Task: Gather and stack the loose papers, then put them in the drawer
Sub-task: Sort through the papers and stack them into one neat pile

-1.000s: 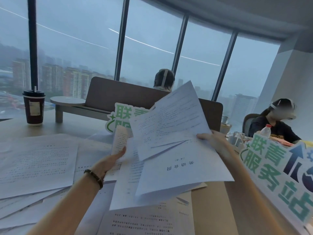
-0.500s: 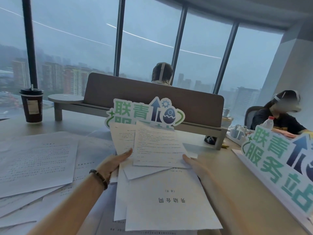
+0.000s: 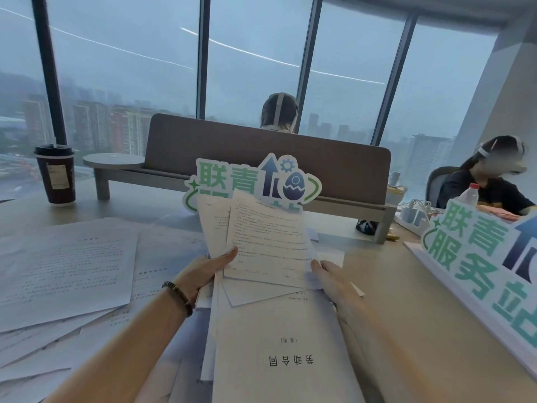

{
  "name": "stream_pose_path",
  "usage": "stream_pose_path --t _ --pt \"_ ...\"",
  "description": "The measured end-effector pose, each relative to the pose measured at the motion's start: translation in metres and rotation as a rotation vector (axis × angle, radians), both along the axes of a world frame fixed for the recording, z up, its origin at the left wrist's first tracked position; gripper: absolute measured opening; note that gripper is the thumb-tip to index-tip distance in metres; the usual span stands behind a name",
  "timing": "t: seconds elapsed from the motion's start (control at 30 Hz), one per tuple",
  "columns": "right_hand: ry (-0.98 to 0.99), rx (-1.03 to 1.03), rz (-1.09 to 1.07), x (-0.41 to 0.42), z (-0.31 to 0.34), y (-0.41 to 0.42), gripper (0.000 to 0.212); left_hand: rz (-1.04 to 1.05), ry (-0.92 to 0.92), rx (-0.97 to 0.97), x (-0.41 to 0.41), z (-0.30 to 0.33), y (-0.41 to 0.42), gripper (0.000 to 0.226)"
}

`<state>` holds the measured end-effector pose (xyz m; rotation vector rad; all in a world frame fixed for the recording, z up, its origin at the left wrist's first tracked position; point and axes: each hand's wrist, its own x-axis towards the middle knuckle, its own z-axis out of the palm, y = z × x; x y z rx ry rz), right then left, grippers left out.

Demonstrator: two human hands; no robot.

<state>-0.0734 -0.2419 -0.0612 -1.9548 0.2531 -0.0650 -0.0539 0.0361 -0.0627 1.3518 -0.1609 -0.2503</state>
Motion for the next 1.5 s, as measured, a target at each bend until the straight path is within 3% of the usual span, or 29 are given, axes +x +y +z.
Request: stream_pose_path --t 0.07,0.17,0.33,0.53,0.77,0.97,1.27,1.5 --pt "0.006 0.091 0.045 -0.005 0.002 0.007 0.026 0.014 0.001 0.016 0.000 0.000 -0.002 0.096" --pt "0.019 0.287 0.102 -0.010 0.003 0.011 0.021 0.014 0.021 -0.026 -0.003 0.002 -0.003 0.091" --pt "-0.031 0.352 0.131 -0.012 0.006 0.008 0.024 -0.017 0.115 -0.081 -0.009 0.006 -0.005 0.030" --pt "-0.139 0.323 0.058 -0.015 0.011 0.009 0.017 -0.049 0.133 -0.065 -0.016 0.014 -0.007 0.032" --pt "-0.346 0.360 -0.026 -0.023 0.037 0.017 0.019 0.008 -0.042 -0.125 -0.026 0.036 -0.023 0.042" --pt "-0.455 0.235 -0.017 -0.028 0.051 0.019 0.015 0.242 -0.207 -0.017 -0.036 0.059 -0.033 0.014" --pt "-0.648 0.169 0.002 -0.031 0.093 0.015 0.029 0.364 -0.506 0.039 -0.036 0.090 -0.038 0.016" --pt "-0.692 0.139 -0.045 -0.034 0.102 0.013 0.027 0.374 -0.514 -0.028 -0.037 0.093 -0.045 0.016"
